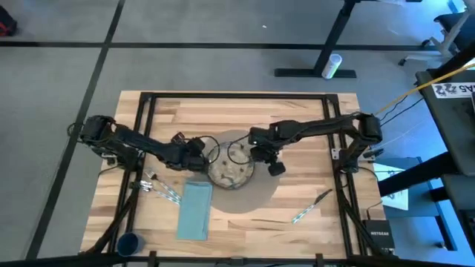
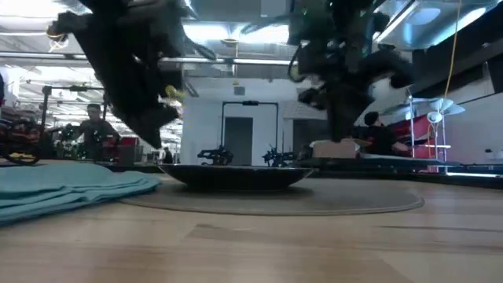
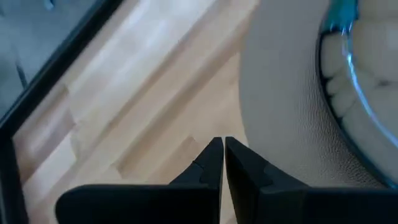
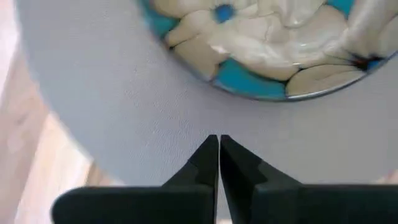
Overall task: Set table place
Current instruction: Put the blue patterned table knife on the brown tablemat to the right of the white patterned plate
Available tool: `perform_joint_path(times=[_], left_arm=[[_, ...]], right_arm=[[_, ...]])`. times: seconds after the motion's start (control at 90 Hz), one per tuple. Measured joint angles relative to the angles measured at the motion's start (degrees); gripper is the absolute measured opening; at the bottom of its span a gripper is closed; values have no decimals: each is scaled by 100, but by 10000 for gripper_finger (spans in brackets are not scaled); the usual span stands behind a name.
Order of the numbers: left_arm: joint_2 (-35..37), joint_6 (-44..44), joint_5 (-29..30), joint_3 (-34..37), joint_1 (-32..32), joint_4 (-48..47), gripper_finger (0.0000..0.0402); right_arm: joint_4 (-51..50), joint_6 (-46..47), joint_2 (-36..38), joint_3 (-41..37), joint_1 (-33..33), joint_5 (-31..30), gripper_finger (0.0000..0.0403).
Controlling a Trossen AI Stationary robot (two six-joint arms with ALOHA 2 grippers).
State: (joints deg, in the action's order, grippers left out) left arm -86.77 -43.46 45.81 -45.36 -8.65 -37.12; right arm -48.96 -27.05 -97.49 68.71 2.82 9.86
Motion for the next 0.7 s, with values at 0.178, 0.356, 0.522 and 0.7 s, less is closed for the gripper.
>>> perform_joint_path(times=[0.178,0.356,0.522,0.7], left_arm=[[580,0,159,0,-305,-5,0],[849,-31,190,0,-650,57,0],[855,-160,189,0,-1000,57,0],[855,-260,189,0,-1204,53,0]], right_arm=[[-613,-98,148,2,-765,-393,0],[-817,121,152,-148,-1648,-402,0],[-922,772,148,-609,-2464,-71,0],[-179,1579,148,-1091,-3323,317,4]])
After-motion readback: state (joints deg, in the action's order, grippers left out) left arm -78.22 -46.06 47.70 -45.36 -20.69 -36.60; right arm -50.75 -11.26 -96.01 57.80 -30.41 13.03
